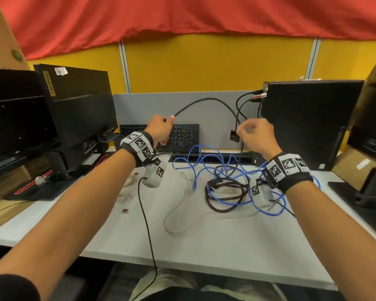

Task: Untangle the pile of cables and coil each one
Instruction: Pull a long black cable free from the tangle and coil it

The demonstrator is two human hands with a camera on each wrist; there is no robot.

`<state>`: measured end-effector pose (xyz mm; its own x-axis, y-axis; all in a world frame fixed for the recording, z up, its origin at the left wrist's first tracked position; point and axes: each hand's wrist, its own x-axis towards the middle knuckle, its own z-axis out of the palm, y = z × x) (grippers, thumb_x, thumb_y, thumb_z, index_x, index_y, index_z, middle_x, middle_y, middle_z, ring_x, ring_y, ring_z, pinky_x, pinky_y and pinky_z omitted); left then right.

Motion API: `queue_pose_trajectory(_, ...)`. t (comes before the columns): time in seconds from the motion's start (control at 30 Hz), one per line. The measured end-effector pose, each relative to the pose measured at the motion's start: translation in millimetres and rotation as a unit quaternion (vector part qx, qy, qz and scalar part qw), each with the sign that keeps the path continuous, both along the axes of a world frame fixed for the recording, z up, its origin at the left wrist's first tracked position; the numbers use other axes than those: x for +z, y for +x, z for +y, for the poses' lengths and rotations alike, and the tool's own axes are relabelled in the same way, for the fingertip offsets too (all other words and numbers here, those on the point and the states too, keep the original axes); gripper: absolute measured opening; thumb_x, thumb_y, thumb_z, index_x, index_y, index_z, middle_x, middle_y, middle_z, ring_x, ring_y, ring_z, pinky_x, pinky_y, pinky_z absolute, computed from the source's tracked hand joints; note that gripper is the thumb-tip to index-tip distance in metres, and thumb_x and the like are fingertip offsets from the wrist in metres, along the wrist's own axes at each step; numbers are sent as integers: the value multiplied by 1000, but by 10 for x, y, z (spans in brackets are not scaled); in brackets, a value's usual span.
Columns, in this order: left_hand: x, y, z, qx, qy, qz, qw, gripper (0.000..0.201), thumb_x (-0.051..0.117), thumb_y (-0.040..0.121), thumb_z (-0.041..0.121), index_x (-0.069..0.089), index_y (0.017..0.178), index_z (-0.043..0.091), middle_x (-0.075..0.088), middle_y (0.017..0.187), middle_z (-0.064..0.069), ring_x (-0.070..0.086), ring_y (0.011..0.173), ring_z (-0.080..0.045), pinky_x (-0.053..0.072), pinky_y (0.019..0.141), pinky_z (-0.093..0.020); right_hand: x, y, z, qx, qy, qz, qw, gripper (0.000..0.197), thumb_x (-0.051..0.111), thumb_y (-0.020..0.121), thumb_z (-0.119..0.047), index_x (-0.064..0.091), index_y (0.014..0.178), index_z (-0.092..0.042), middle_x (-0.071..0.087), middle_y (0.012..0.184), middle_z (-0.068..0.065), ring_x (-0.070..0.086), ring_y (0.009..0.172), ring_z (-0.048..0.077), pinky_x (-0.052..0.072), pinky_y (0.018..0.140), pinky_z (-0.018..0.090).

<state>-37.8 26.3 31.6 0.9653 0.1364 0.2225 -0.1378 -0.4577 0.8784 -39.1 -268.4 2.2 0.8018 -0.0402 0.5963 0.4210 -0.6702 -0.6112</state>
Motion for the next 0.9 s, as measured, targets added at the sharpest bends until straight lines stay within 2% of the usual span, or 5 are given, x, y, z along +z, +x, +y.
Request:
queue_pose_trajectory(0.27,154,-265,-360,-250,71,92,961,43,48,105,38,48,68,15,29,48,4,23,37,-13,20,39,-20,67,-203,682,76,-266,-76,958,75,70,92,-35,30,155,-25,42,154,3,34,144,25,22,117,50)
queue_pose_trajectory(0.43,204,-283,-227,-343,-44,107,932,47,41,106,39,52,67,16,24,47,6,15,37,-11,16,36,-20,70,-103,665,253,-153,-21,955,27,65,99,-30,68,124,-19,73,112,-3,65,103,11,50,93,31)
queue_pose_trajectory(0.6,47,-206,-241,-342,-127,71,928,57,31,104,56,52,69,15,26,46,8,21,37,-9,23,40,-24,164,-18,718,268,-136,-10,954,21,49,106,-21,62,91,-16,67,73,-9,60,66,-2,42,63,14)
queue_pose_trajectory(0.73,17,-169,-272,-281,-91,22,955,51,28,109,42,59,86,8,37,54,6,34,47,-12,47,55,-29,170,78,735,206,-166,-16,964,23,46,106,-15,57,86,-18,63,75,-2,53,63,0,37,63,19)
queue_pose_trajectory(0.9,122,-212,-282,-241,-94,30,966,45,40,105,42,58,76,14,30,50,9,24,42,-8,24,41,-21,143,74,800,206,-122,-40,970,17,55,103,-17,63,91,-9,61,70,-10,54,60,-5,37,56,11)
